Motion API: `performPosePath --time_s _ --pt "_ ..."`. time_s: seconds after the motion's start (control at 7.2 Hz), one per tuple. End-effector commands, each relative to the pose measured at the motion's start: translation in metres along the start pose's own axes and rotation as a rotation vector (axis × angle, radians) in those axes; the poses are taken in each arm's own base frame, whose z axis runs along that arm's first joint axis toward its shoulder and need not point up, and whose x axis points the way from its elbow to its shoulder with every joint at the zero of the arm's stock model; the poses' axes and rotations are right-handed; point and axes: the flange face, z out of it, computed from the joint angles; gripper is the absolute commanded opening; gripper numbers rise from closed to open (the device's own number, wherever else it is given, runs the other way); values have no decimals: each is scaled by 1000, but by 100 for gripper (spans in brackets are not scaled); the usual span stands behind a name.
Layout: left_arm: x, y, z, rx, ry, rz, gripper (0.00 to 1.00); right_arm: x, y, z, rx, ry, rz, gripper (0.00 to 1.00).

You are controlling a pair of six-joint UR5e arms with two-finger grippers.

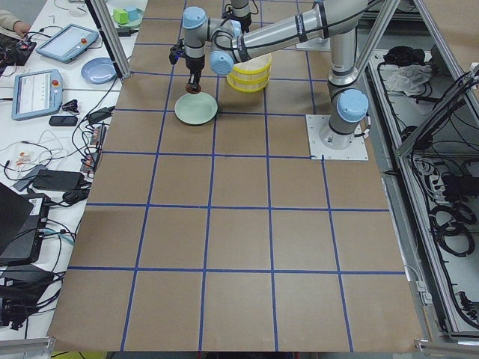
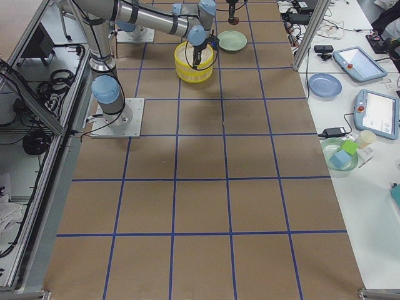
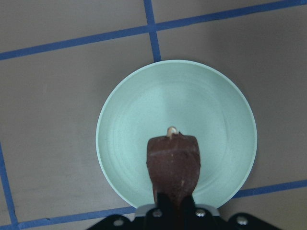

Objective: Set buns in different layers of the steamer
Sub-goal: 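Grasp the brown chocolate bun on the plate with the left gripper, then lift the brown bun while the right gripper releases the steamer and rises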

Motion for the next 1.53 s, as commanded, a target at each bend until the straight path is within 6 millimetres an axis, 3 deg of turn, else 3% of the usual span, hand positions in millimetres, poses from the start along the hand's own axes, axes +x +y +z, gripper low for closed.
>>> performPosePath --time_s 0.0,0.28,0.42,0.56,0.69,0.97,1.25,1.39 --pt "-2 5 -12 0 -2 -19 0 1 -4 -18 41 -2 -5 100" --pt "6 18 -39 -22 76 -121 0 8 -29 -100 203 11 10 100" --pt "17 21 -51 -15 132 -247 0 11 -37 -123 245 -2 23 100" --pt "30 27 -55 -38 154 -349 0 28 -42 -148 280 -23 57 100" --pt "57 35 -56 -100 227 -435 0 53 -43 -178 309 -54 98 100" --pt "112 56 -51 -184 224 -467 0 107 -28 -201 281 -67 169 100" --pt "166 76 -40 -292 272 -540 0 170 -21 -199 225 -60 97 100" --pt "181 88 -36 -315 265 -547 0 174 -20 -197 230 -64 98 100"
